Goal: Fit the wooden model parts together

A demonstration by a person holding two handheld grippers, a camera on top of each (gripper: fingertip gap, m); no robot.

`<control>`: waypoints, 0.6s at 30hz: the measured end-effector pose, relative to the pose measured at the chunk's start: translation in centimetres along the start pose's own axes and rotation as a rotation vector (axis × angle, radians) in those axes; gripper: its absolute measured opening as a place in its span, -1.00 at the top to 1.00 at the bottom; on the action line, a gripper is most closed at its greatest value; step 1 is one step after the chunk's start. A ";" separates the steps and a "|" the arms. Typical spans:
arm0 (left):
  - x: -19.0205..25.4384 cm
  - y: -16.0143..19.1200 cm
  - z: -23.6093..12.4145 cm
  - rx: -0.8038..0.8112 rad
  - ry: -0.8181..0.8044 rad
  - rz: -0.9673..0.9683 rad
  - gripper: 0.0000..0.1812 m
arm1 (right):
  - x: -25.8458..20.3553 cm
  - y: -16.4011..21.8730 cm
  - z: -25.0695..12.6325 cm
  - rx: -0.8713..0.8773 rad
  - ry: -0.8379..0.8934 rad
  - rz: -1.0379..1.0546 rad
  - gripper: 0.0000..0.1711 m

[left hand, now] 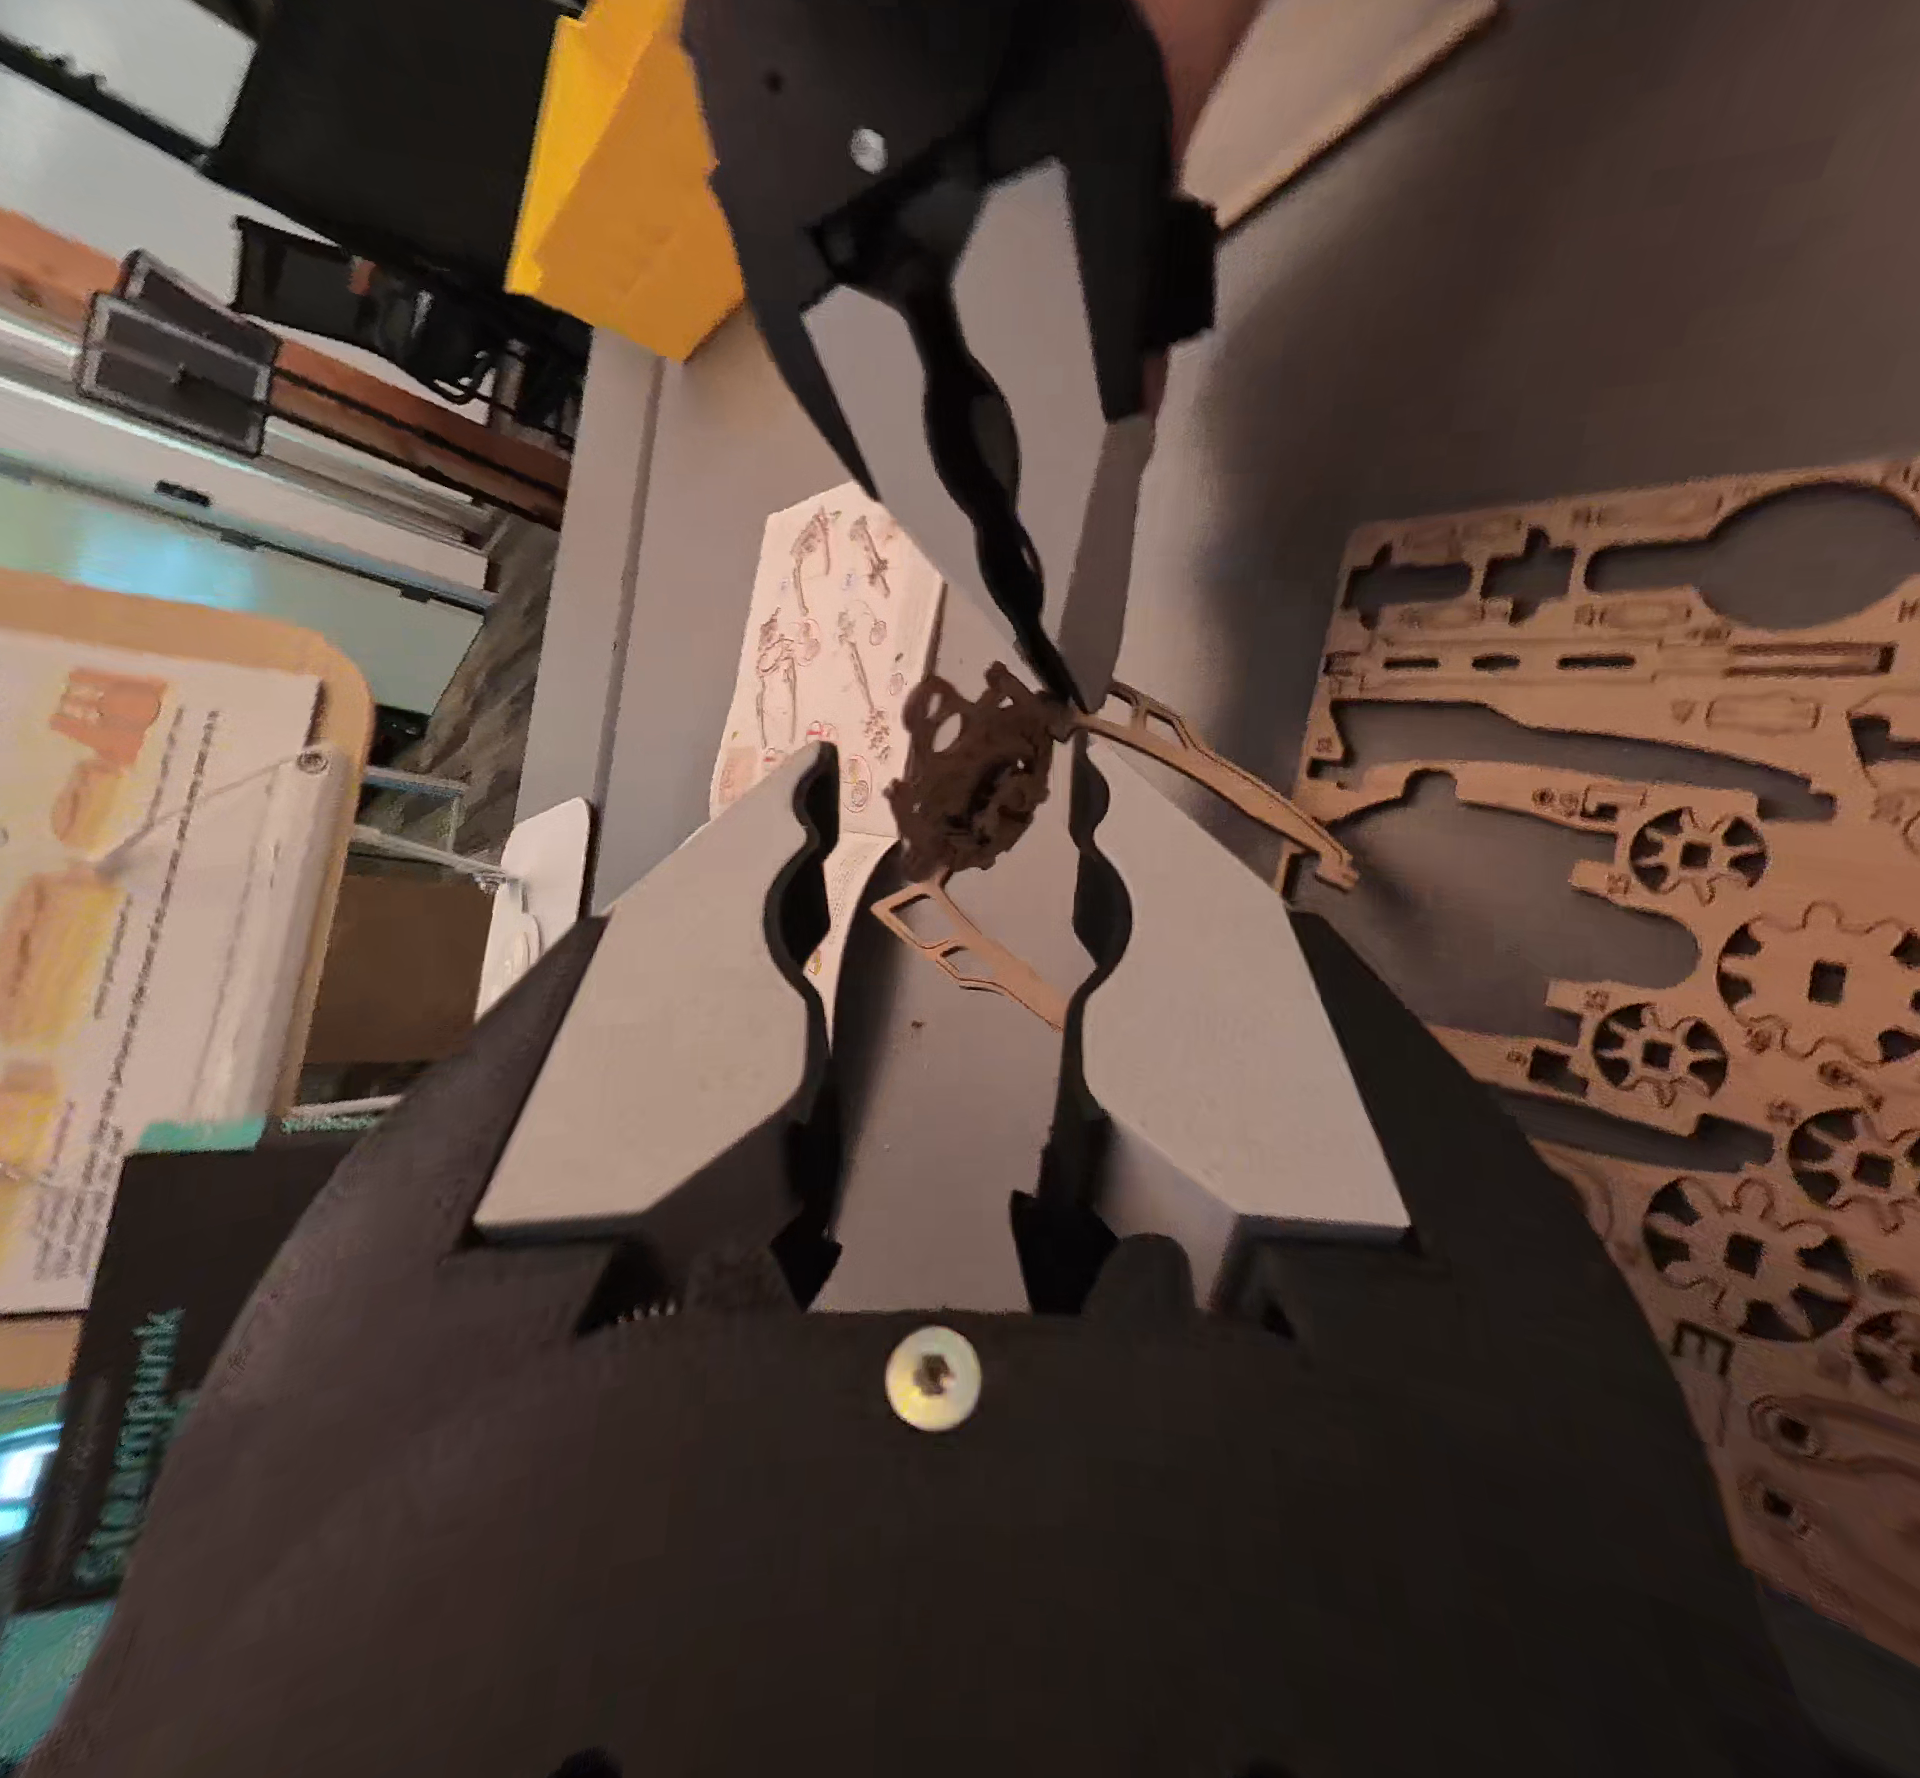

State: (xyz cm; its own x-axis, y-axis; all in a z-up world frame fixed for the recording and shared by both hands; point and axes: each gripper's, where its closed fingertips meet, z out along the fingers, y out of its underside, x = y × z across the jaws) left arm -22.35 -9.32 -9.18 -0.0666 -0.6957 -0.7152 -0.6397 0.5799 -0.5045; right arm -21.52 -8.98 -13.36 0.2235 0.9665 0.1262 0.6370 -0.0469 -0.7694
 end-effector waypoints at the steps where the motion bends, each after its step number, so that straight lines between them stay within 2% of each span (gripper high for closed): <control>1: 0.3 0.1 0.3 -0.023 0.022 0.036 0.53 | -0.1 0.0 -0.1 -0.009 -0.004 -0.008 0.98; 7: 1.5 0.2 2.4 -0.127 0.110 0.276 0.52 | -0.8 0.4 -0.7 -0.065 -0.015 -0.049 0.98; 10: 1.3 0.0 3.2 -0.128 0.105 0.348 0.66 | -0.7 0.4 -1.2 -0.081 0.009 -0.069 0.97; 12: 1.1 -0.5 3.1 -0.089 0.094 0.349 0.85 | -0.2 0.3 -1.8 -0.066 0.036 -0.085 0.97; 14: 0.2 -1.0 2.8 -0.034 0.046 0.318 0.86 | 0.4 -0.6 -2.7 -0.002 0.055 -0.081 0.95; 16: -0.8 -1.8 2.2 0.047 0.006 0.237 0.87 | 1.2 -2.0 -4.2 0.113 0.075 -0.098 0.79; 18: -2.0 -2.8 1.4 0.139 -0.018 0.131 0.87 | 1.6 -3.5 -6.3 0.259 0.105 -0.211 0.76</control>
State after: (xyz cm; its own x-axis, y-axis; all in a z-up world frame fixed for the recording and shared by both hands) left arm -19.37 -8.97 -7.06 -0.1283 -0.6035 -0.7870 -0.5147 0.7188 -0.4673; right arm -18.70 -8.86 -6.48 0.1903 0.9162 0.3527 0.4722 0.2296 -0.8511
